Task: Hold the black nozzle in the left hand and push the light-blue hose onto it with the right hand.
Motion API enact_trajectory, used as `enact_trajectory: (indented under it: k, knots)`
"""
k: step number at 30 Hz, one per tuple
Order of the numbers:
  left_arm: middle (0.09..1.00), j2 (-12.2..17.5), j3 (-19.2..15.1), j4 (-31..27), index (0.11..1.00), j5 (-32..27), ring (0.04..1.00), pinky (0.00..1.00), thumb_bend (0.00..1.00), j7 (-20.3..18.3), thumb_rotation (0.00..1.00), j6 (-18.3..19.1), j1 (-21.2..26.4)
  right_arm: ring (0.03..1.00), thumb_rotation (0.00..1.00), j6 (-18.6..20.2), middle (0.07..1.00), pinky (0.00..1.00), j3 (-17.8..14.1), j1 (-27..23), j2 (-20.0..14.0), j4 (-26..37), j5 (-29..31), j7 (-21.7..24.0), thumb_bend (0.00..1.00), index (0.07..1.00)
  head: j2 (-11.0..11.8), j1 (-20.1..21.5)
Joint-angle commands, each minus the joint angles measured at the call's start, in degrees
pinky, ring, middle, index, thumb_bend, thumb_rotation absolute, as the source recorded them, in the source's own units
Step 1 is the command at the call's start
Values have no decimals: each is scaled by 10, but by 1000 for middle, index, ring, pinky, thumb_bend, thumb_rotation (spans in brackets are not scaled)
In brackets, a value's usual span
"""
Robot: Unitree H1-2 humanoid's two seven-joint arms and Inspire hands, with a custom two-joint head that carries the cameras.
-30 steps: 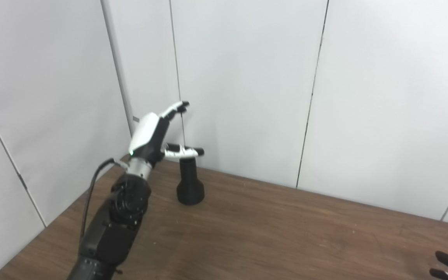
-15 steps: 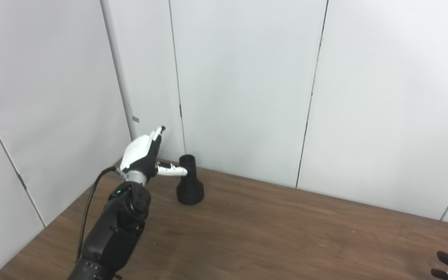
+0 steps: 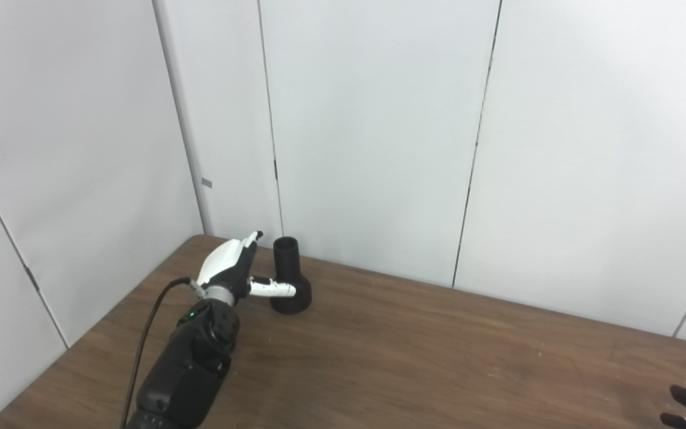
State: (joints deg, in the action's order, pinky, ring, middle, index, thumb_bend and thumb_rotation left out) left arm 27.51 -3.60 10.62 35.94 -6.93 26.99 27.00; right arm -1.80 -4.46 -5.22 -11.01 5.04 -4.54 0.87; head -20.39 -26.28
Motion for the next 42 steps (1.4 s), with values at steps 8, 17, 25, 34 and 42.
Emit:
enact_trajectory:
  k: [8, 17, 25, 34, 42]
  knots:
    - [964, 13, 33, 10, 946, 5, 1000, 1000, 1000, 9, 397, -1, 9, 739, 0, -8, 850, 520, -5, -16, -8, 16, 10, 5, 543, 795, 0, 4]
    - [945, -2, 34, 37, 902, 1, 1000, 1000, 1000, 34, 339, -4, 13, 731, 0, -6, 845, 519, -5, -13, -7, 24, 9, 5, 550, 791, -6, 12]
    - [930, -6, 36, 64, 884, -18, 1000, 1000, 1000, 73, 282, -18, 17, 717, 0, -12, 842, 515, -7, -10, -8, 23, 9, 5, 555, 781, -12, 11]
    - [926, -11, 38, 106, 885, -42, 1000, 1000, 1000, 97, 296, -19, 41, 715, 0, -8, 842, 517, -7, -8, -10, 28, 6, 5, 556, 780, -18, 14]
    - [909, -12, 55, 125, 862, -52, 1000, 1000, 994, 95, 310, -20, 61, 711, 0, 0, 842, 519, -4, -8, -6, 32, 1, 3, 558, 780, -21, 21]
